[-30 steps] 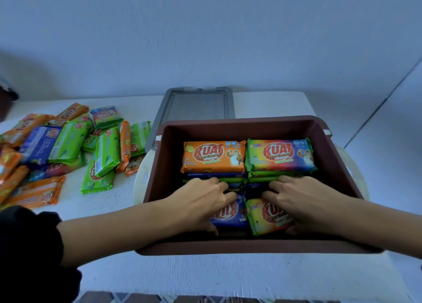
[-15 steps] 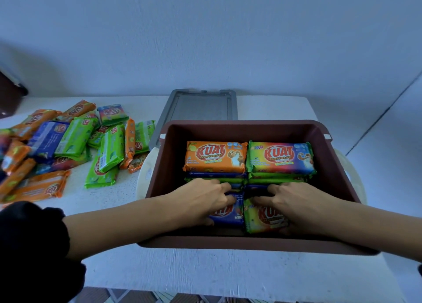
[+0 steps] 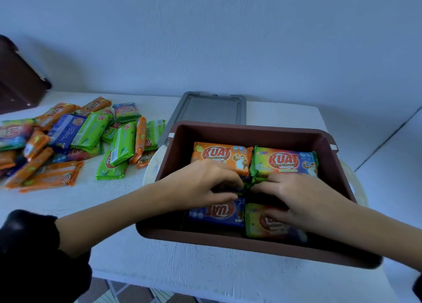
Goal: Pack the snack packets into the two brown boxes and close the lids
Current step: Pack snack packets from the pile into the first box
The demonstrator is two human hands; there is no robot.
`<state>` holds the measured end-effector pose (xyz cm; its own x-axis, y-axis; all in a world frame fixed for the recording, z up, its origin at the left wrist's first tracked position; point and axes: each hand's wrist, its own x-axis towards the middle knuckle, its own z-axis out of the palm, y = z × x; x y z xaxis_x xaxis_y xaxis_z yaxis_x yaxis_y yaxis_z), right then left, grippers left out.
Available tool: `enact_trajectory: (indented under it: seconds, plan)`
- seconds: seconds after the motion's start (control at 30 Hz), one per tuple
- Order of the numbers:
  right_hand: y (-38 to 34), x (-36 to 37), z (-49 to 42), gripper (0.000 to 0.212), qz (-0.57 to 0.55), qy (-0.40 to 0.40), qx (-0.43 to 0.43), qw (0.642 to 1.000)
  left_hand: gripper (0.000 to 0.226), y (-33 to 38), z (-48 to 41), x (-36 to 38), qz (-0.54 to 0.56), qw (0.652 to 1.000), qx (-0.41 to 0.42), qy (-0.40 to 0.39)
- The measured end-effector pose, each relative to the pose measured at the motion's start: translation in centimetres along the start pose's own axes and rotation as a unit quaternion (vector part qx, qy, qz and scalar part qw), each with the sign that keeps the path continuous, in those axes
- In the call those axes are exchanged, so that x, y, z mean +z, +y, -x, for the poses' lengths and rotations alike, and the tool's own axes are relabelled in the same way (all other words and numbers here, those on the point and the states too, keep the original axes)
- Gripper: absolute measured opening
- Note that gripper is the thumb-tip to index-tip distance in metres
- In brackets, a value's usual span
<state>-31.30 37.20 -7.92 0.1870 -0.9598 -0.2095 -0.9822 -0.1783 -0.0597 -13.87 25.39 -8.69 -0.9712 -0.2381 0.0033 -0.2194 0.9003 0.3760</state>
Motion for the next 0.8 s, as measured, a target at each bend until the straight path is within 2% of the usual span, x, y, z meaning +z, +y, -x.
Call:
enact_trajectory:
  seconds: [0.13,0.3,0.43,0.5,0.7,0.8]
  plan:
    - [-0.2,-3.9,-1.2,0.043,-0.053,0.104,-0.011,0.993,0.016,-0.7,2.1,-3.5,0.095,0.982,-0.051,0.157]
    - [-1.4,-8.0,-6.2,0.042,-0.092,0.182,-0.059,0.977,0.018,-5.8,6.4,-7.5,0.049,0.948,-0.173,0.262]
    - [-3.1,-9.7,-13.0,0.044,-0.097,0.196,-0.106,0.97,0.022,-12.6,9.7,-9.5,0.013,0.895,-0.317,0.313]
    - [-4.5,-10.1,-16.7,0.044,-0.101,0.189,-0.133,0.968,0.03,-16.0,11.1,-10.2,-0.009,0.872,-0.377,0.312]
    - [-9.0,-8.8,-27.3,0.049,-0.074,0.119,-0.186,0.972,0.061,-23.8,12.2,-9.9,-0.031,0.853,-0.495,0.162]
    - [-11.0,-7.4,-31.0,0.054,-0.059,0.06,-0.189,0.978,0.072,-26.7,12.0,-8.5,-0.013,0.836,-0.535,0.125]
